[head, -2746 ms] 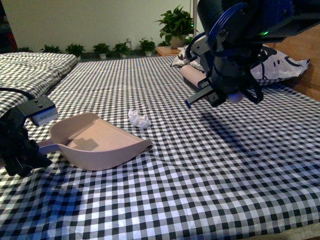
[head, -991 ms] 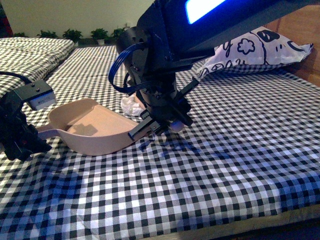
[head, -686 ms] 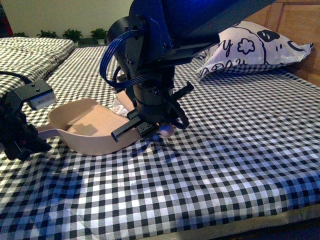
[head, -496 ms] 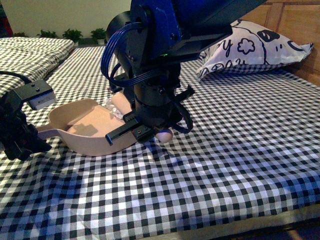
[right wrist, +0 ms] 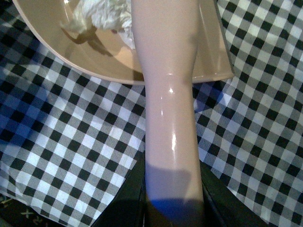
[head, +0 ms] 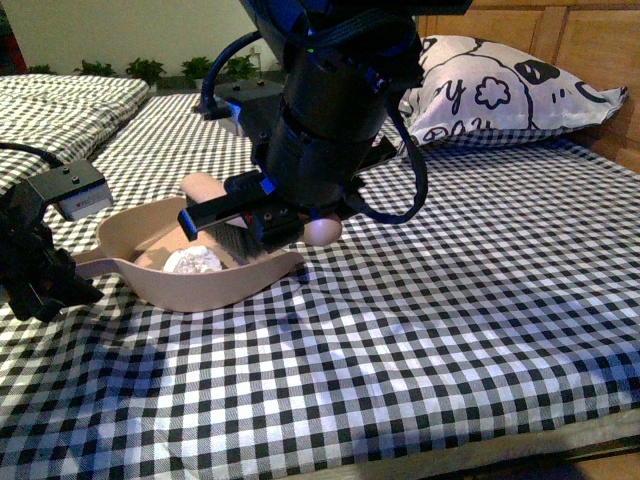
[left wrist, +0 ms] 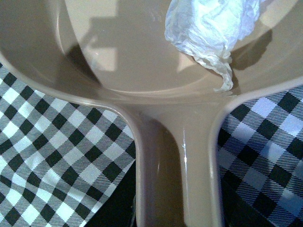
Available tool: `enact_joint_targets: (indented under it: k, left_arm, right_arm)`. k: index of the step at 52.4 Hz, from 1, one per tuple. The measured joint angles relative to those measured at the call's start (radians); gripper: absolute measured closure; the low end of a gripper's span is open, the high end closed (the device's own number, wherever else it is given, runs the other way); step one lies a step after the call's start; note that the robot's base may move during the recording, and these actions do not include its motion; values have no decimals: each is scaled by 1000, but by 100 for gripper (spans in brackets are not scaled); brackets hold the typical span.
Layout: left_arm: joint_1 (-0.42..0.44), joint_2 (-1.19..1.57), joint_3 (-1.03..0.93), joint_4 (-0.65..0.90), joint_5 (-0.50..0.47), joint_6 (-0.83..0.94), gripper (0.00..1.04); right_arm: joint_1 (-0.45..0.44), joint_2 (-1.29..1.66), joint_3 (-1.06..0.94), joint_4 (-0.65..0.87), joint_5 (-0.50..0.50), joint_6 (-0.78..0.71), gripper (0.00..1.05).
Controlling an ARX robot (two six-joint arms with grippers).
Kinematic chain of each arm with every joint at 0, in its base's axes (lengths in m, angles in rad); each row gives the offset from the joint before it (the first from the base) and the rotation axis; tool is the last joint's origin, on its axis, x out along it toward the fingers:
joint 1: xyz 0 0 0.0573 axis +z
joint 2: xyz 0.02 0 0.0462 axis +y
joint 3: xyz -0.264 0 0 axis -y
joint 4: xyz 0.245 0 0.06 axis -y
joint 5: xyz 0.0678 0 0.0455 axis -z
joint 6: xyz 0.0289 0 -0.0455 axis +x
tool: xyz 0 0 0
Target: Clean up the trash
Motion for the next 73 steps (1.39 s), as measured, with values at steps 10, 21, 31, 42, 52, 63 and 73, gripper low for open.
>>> enact_joint_targets:
  k: [10, 21, 31, 42, 52, 63, 73]
  left_arm:
    - [0, 0, 0, 0, 0, 0, 81]
    - [0, 0, 0, 0, 0, 0, 81]
    - [0, 0, 0, 0, 0, 0, 81]
    - [0, 0, 0, 0, 0, 0, 81]
    - [0, 0, 0, 0, 0, 0, 81]
    - [0, 0, 1, 2, 27, -16, 81]
    - [-1, 0, 25, 42, 64, -72, 81]
  right_arm:
    - [-66, -48, -35, 85, 49, -5, 84]
    - [-187, -117, -101, 195, 84, 23, 84]
    - [-314, -196, -180, 260, 97, 23, 84]
    - [-437, -314, -298, 315, 43, 43, 84]
    - [-471, -406, -382, 333, -11, 48, 84]
    - [-495, -453, -432, 341, -33, 65, 84]
    - [-509, -468, -443, 340, -40, 76, 84]
